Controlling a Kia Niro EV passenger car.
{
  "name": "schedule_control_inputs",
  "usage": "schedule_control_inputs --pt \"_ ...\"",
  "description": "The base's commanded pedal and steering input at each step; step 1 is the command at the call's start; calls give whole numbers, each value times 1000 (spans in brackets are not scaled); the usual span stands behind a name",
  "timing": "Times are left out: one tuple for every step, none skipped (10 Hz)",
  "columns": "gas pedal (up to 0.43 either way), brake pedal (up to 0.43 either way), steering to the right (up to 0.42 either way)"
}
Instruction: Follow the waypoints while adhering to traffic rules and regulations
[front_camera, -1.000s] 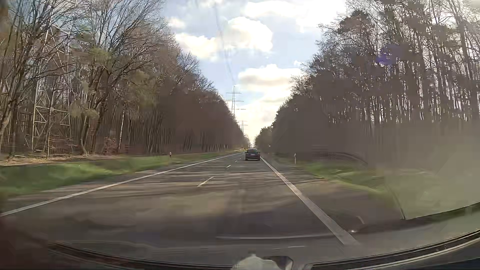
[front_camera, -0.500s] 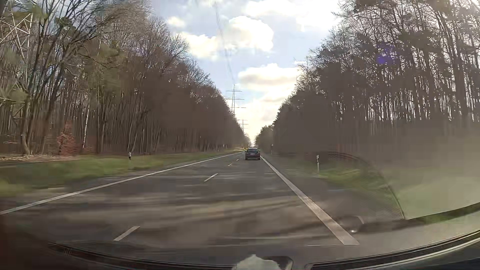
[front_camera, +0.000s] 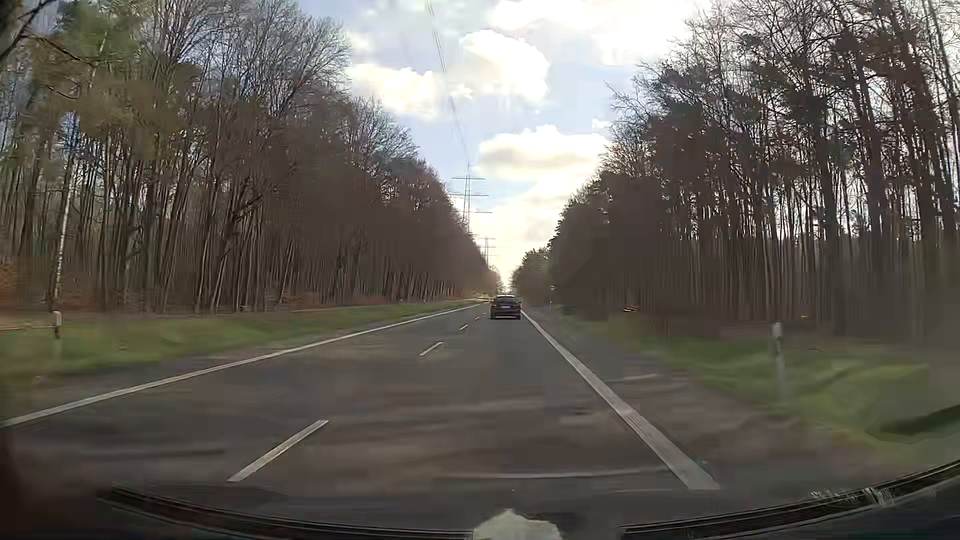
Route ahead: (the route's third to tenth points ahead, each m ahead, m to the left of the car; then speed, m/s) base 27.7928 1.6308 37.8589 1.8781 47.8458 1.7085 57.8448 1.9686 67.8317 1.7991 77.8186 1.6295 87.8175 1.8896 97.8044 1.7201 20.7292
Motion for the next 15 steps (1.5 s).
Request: schedule_control_inputs --pt "197 0 -1" --pt "189 0 -1" --pt "177 0 -1" --pt "177 0 0" --pt "169 0 0" --pt "169 0 0" --pt "169 0 0" --pt "169 0 0" --pt "169 0 1" --pt "169 0 1" --pt "169 0 1" --pt "169 0 1" --pt "169 0 1" --pt "169 0 1" --pt "169 0 1"
